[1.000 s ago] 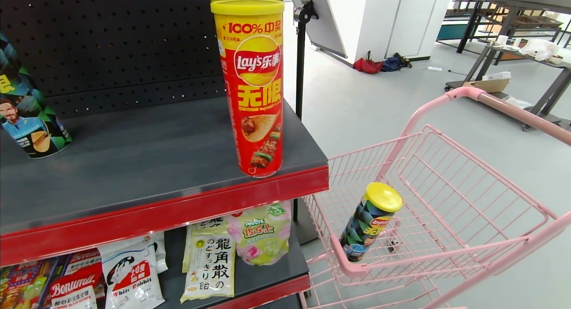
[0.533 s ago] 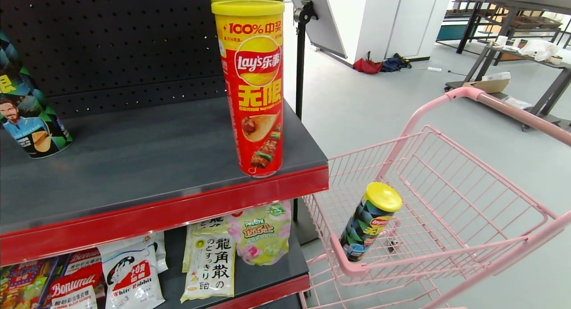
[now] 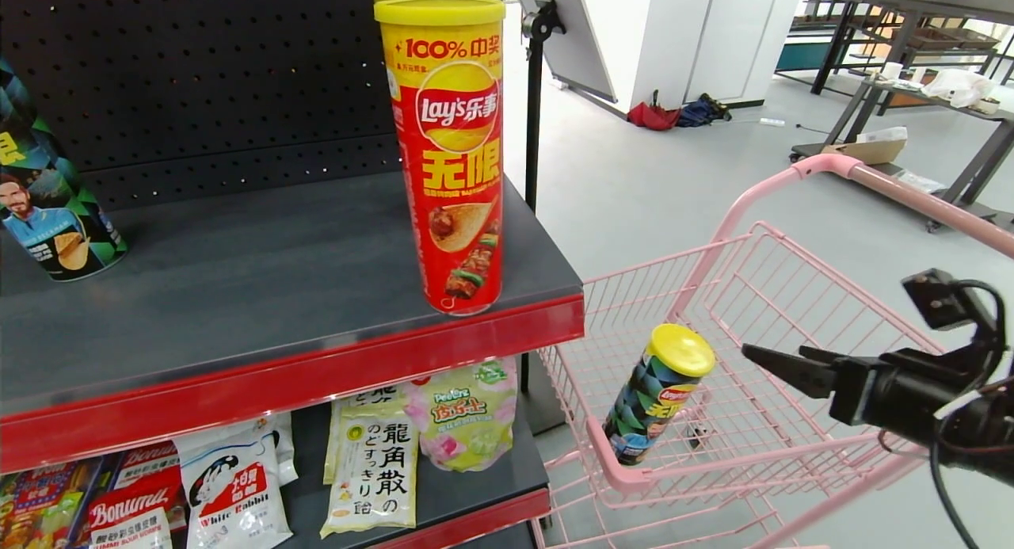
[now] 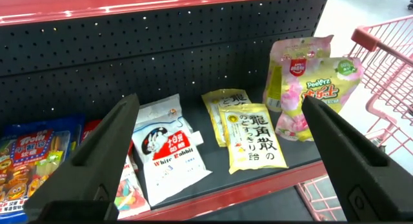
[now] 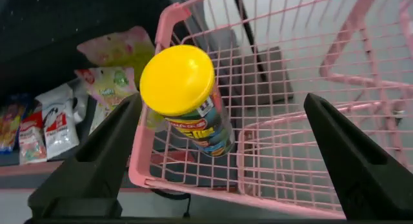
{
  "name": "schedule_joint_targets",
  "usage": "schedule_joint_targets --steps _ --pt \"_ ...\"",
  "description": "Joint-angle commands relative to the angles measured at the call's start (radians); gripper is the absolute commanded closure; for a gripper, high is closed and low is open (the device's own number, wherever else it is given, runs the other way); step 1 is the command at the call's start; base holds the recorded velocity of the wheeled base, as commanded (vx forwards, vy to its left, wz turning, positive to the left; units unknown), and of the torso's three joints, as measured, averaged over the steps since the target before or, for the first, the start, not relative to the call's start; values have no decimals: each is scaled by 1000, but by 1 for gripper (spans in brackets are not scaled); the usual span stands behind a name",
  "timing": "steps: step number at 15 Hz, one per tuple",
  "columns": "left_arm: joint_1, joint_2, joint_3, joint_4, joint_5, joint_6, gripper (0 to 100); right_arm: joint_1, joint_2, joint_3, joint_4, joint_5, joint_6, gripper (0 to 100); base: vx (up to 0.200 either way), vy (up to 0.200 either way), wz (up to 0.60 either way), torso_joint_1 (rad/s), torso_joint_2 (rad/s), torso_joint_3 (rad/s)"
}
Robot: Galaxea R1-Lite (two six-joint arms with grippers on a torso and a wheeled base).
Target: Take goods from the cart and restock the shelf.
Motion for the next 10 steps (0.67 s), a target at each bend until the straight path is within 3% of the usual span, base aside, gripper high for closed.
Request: schedule_joint_targets --steps 1,4,7,10 --pt "0 1 0 0 0 0 0 92 216 32 -100 9 5 0 0 0 0 0 0 0" --pt "0 1 0 0 0 0 0 151 242 32 -107 8 1 0 0 0 0 0 0 0" --pt "0 1 0 0 0 0 0 149 291 21 -120 6 0 0 0 0 0 0 0 0" --pt "0 1 2 0 0 0 0 151 397 24 -262 -14 -6 0 0 0 0 0 0 0"
